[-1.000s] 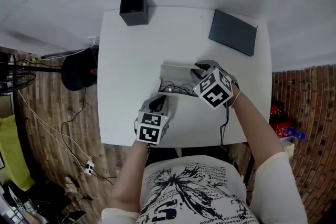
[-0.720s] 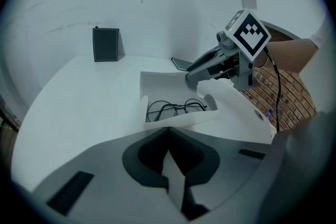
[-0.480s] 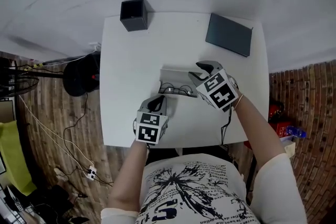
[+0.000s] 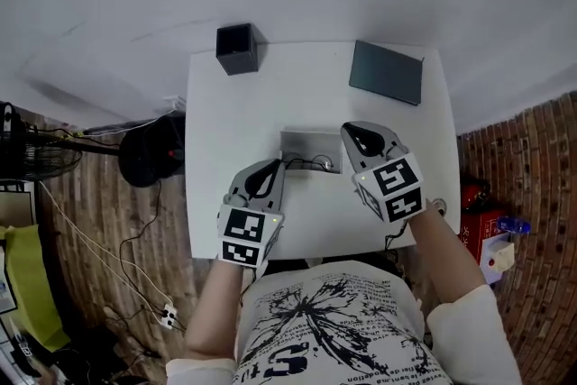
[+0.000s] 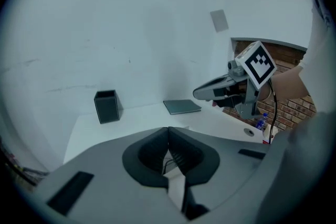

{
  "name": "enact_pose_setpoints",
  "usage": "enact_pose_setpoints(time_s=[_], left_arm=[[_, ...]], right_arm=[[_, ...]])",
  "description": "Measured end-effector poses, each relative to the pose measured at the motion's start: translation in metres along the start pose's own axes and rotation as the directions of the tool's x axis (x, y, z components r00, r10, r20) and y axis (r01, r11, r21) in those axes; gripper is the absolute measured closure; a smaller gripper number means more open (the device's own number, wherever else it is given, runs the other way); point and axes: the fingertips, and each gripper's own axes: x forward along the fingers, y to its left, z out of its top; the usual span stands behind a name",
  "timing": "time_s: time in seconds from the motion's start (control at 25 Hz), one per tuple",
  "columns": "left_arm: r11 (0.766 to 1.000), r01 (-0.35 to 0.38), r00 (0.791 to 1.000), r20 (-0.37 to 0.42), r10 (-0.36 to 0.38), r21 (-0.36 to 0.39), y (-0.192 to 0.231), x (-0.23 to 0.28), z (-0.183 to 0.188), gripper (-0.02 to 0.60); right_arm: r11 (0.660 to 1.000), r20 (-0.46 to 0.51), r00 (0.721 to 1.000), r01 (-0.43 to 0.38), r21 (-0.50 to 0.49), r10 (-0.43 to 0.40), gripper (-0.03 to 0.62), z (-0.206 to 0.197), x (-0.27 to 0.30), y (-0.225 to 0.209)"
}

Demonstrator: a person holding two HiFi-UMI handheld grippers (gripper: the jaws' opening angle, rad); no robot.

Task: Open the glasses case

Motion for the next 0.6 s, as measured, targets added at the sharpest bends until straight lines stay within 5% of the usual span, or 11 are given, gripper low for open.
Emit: enact_pose_setpoints(time_s=[0.28,0.44,0.6], left_arm=[[0.987,0.028,0.981,0.185,-0.057,0.157,-0.018,-0.054,0.070,0.568],[0.981,0.041,0.922,0.370,-0.110,0.191,-0.031,-0.089,0.112,0.568],[0.985,0.040,0.883,0.456,-0.112,0.165,-0.033,-0.124,0.138,0.568]], right_arm=[[0.997,0.225,0.971,0.072,0.029,-0.076,0.582,0.043,-0.065,0.008],[0.993,0.321,0.940,0.116,0.022,-0.117,0.582,0.057,-0.100,0.015],[0.990,0.389,0.911,0.132,0.046,-0.140,0.582,0.064,-0.127,0.022]])
